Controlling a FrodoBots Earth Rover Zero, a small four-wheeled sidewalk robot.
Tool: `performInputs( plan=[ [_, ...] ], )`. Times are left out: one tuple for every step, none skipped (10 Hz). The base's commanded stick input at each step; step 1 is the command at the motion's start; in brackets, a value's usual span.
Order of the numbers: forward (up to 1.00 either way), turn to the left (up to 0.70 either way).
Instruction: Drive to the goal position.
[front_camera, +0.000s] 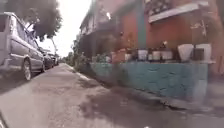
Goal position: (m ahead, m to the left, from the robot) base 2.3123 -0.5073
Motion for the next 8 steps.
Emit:
performInputs(
  plan=[
    [0.00,0.45],
    [0.00,0.45],
    [0.00,0.45],
    [0.00,0.45],
    [0.00,0.45],
    [0.00,0.45],
    [0.00,0.00],
    [0.00,0.17]
  ],
)
